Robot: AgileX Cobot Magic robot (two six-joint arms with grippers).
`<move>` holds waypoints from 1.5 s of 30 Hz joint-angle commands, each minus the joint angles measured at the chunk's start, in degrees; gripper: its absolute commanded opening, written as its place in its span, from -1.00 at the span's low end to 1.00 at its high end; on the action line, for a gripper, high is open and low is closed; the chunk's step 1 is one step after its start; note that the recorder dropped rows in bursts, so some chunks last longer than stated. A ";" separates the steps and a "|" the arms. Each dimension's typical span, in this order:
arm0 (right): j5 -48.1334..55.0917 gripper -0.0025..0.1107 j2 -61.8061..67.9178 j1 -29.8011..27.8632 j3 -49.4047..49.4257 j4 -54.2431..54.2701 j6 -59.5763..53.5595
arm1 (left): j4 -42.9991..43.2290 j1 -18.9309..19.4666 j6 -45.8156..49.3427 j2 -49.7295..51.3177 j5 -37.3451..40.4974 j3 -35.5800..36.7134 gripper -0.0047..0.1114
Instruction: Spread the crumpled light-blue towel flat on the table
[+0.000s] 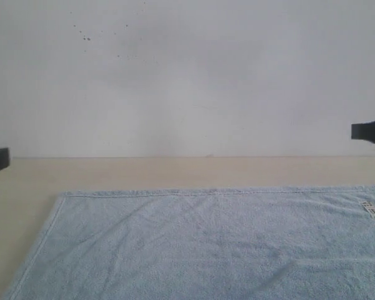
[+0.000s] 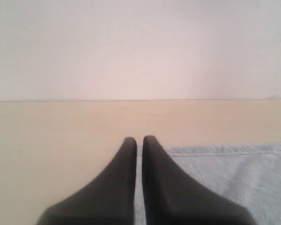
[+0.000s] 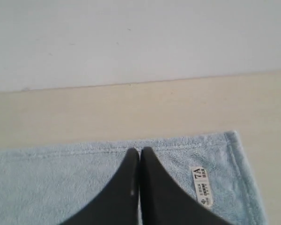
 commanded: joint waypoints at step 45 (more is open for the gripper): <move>-16.64 -0.96 -82.53 17.46 45.66 -16.25 10.70 | -8.87 -0.09 19.71 -61.43 14.82 25.72 -0.85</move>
